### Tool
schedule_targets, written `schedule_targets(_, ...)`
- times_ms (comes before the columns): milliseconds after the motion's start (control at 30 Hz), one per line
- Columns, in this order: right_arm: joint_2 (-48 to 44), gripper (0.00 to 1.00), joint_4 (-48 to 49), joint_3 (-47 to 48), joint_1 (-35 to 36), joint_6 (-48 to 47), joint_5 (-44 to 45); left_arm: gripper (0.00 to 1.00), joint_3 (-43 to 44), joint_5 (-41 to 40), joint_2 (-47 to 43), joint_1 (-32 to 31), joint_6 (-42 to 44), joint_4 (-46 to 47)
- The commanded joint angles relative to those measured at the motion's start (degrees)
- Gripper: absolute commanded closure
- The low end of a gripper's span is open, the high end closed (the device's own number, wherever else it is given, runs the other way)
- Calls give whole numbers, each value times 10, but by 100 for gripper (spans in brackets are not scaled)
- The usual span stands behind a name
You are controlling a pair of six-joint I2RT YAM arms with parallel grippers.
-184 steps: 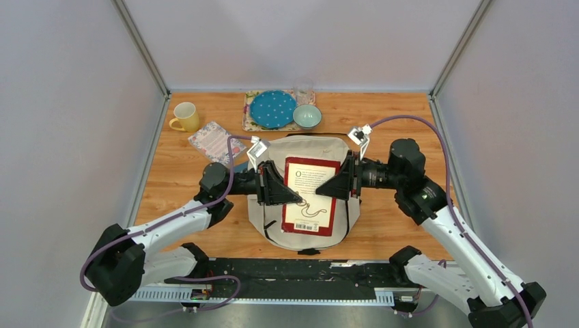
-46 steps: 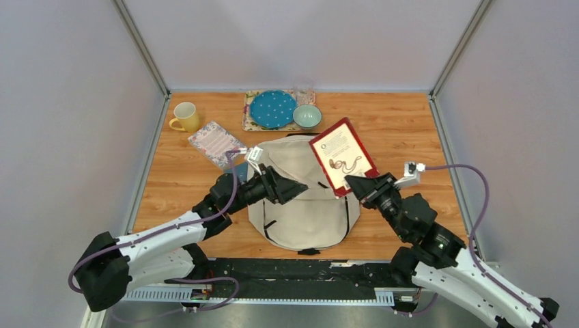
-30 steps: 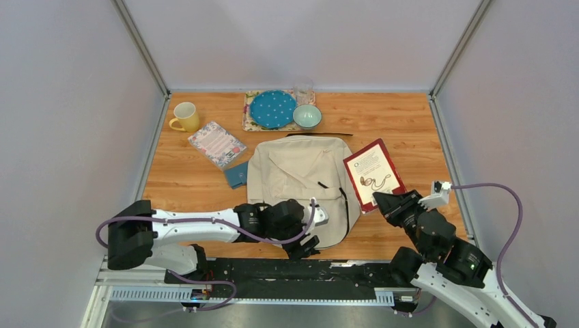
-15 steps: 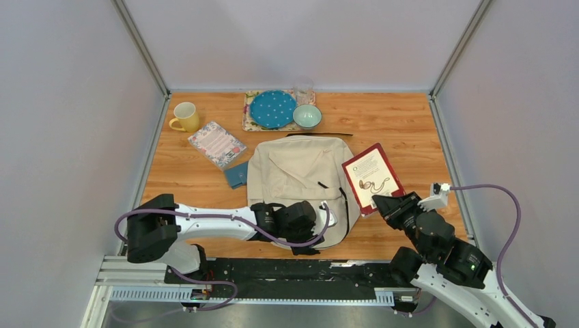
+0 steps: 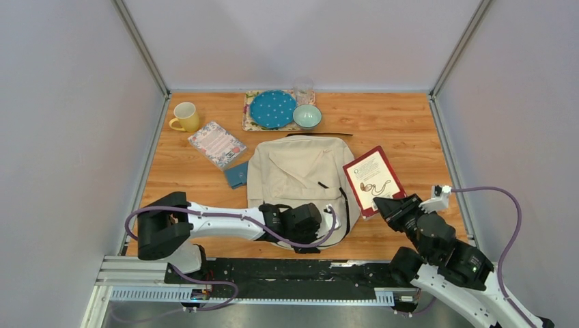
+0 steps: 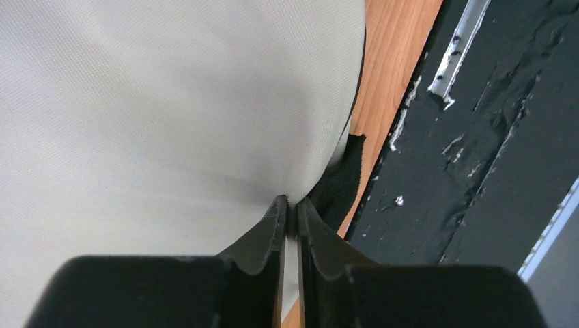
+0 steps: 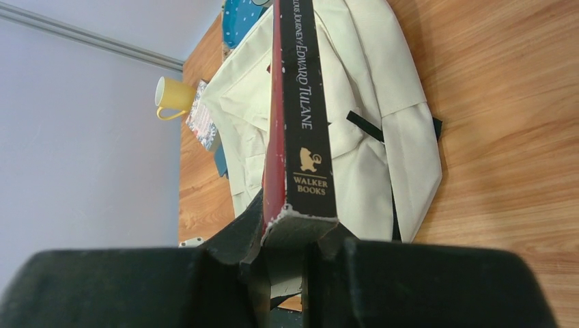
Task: Pack the student bag
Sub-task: Place the book in the student bag.
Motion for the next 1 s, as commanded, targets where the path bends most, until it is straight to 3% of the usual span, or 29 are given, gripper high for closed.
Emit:
schedule_targets(0,-13,100,15,7,1,12,15,91,27,-6,10,-3,-1,2)
schedule_targets(300,-43,100,-46,21,1,24,28,100,25,-7,-40,-3,-2,16)
schedule_targets(567,-58,100,-91,33,1,31,34,100,27,-6,-73,-2,-3,31)
schedule_targets(667,-58,100,-105,42,0,33,30,100,41,-45,-78,3,-9,26)
schedule_targets(833,-58,100,-162,75,1,70,51,100,80,-62,-100,61,-59,36)
schedule_targets(967,-78,100,-211,108,1,75,69,100,99,0,-113,108,-86,60)
